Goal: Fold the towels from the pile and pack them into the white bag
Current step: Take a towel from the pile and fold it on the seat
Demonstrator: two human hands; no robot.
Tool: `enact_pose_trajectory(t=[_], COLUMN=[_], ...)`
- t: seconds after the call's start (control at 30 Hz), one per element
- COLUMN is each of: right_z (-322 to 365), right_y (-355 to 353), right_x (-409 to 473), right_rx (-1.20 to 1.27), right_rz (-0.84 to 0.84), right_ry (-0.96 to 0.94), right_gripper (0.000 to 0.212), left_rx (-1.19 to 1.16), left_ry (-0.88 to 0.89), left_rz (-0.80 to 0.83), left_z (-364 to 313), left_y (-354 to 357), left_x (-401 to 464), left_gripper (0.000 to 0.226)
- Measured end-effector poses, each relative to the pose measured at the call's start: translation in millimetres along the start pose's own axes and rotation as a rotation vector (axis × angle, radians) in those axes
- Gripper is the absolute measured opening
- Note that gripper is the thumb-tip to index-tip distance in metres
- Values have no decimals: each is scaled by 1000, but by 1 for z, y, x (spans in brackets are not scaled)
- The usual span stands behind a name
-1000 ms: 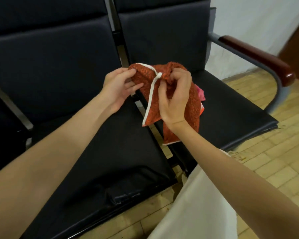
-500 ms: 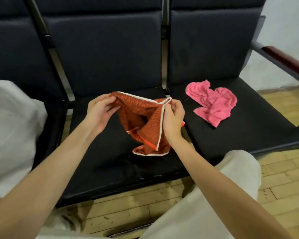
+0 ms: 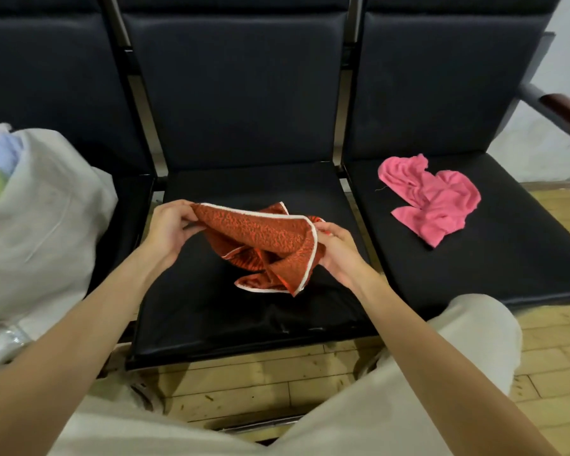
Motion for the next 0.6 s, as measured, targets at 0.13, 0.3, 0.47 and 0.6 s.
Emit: enact_pose_trajectory(t=[0.13,0.3,0.47,0.6], right_z=[-14,-39,-58,-68], right_y=[-10,-7,4,5], right_x=[-1,-5,-4,1], right_rx=[-486,-863,-975,-1082], right_rz=[-394,-122,38,-32], right_ry=[-5,231,224,124], right_gripper=[13,14,30,9], left_rx=[-187,-189,-112,316], left_ry=[-72,-104,-69,-63], left_rz=[-20,-56,-91,-80], left_z=[12,25,32,40], left_y=[1,-2,-10,-19], left_x=[-2,-8,-12,-16], left_gripper=[25,24,20,9])
Point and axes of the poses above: each hand's wrist, its own x-axis towards the middle knuckle, its own y-axis out of the palm, z = x × y, the point moved 3 cm from there along x, towards the middle knuckle, and after that the axes turned 14 degrees about z, right-handed, at the moved point
